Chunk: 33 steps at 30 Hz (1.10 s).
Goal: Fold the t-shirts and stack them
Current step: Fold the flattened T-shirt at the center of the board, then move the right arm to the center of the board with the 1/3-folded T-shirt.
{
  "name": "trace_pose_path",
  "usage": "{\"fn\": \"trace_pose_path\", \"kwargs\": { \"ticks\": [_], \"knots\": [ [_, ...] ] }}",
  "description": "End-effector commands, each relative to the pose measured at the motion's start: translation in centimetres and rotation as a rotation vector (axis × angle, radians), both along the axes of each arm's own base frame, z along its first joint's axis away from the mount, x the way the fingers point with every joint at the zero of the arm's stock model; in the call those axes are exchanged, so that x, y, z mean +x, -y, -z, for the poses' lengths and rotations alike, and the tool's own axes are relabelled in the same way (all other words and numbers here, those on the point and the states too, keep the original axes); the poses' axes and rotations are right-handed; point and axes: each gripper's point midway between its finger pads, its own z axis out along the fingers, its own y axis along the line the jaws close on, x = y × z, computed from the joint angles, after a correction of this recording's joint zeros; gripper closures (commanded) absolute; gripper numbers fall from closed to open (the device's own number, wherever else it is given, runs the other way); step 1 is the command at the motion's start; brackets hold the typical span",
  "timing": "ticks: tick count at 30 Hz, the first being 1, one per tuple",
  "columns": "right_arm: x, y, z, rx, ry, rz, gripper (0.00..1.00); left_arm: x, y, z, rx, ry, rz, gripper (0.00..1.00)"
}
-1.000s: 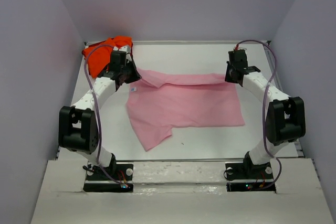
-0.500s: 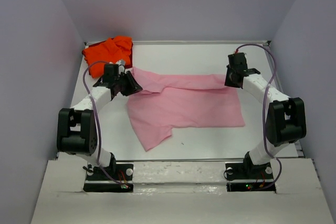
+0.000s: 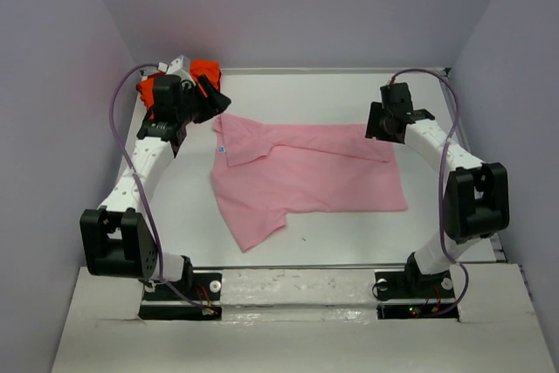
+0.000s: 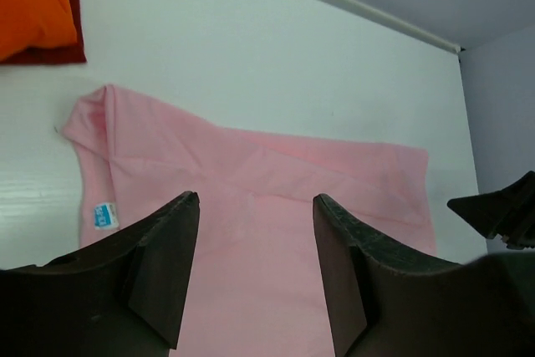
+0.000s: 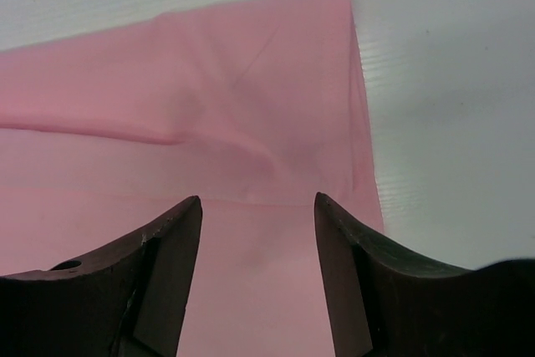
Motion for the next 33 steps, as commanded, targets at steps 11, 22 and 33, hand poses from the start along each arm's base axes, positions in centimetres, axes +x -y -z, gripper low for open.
{"fn": "trace_pose_path", "kwargs": {
  "ticks": [11, 22, 33],
  "knots": [
    [6.6, -6.0, 3.8, 0.252, -0.044, -0.116, 0.41, -3.3, -0.1, -5.9, 0.203, 0.338, -0.060, 0.33],
    [10.0, -7.6, 5.7, 0.324, -0.069, -0.083, 0.41, -4.7, 0.1, -7.3, 0.198, 0.396, -0.039, 0.32],
    [11.3, -8.2, 5.0, 0.348, -0.060, -0.094, 0.41, -4.8, 0.1, -7.6, 0.207, 0.399, -0.035, 0.32]
  ]
}}
